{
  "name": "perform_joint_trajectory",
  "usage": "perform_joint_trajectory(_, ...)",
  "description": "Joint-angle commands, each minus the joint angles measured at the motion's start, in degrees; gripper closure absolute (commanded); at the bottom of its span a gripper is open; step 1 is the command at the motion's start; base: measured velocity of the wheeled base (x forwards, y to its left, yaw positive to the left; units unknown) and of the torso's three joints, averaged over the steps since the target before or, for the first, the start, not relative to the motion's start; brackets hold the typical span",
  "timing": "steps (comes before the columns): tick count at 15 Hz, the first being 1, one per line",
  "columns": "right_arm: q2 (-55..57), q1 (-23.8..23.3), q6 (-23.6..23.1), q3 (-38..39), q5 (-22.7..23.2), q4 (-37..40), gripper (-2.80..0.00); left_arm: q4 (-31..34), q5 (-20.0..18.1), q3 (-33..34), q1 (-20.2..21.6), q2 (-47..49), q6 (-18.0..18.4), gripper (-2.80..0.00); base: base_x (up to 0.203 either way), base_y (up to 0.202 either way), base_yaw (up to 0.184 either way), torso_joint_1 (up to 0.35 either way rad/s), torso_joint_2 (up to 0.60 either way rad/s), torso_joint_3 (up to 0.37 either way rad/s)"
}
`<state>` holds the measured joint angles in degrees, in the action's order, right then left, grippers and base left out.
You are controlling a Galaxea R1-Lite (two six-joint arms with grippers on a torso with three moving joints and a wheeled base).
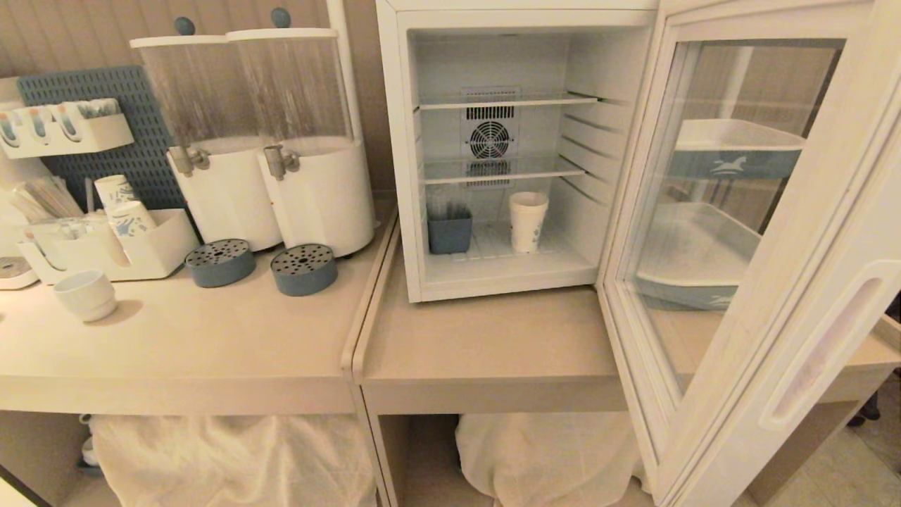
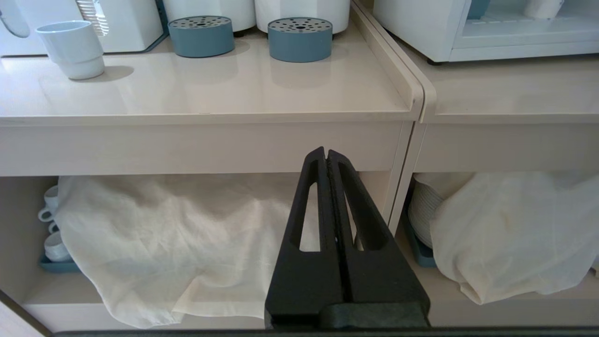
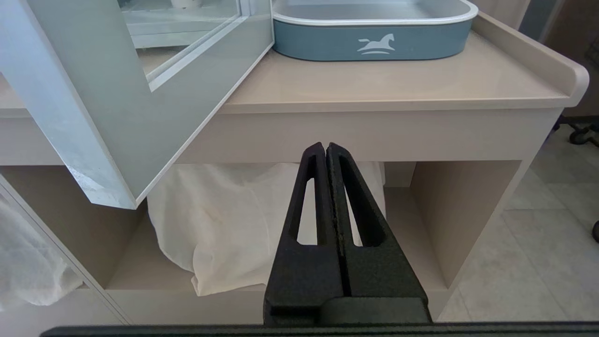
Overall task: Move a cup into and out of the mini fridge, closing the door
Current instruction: Take the paper cup out of the freezer
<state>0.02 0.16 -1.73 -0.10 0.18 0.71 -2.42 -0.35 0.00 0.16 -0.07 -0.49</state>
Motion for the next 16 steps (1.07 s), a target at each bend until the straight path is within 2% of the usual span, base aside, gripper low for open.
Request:
perform_joint_trajectory(1,0.0,0.02,-0.03,0.01,-0.01,0.0,0.0,-0.04,0.07,1.14,0.02,0.07,-0.1,0.0,0.0,0.0,0.0,0.0,0.0,0.0)
perform_joint_trajectory(6,-0.02,0.02,0.06,0.01,-0.05,0.0,0.0,0.09,0.49,1.05,0.02,0.07,0.05,0.0,-0.011,0.0,0.0,0.0,0.0,0.0)
perform_joint_trajectory(12,-0.02,0.02,0.06,0.01,-0.09,0.0,0.0,0.05,0.53,1.05,0.02,0.07,0.05,0.0,-0.176,0.0,0.0,0.003,0.0,0.002)
perform_joint_trajectory(16,0.05,0.02,0.06,0.01,-0.01,0.08,0.0,0.14,0.44,1.05,0.02,0.07,0.58,0.0,-0.014,0.0,-0.001,0.001,0.0,0.002)
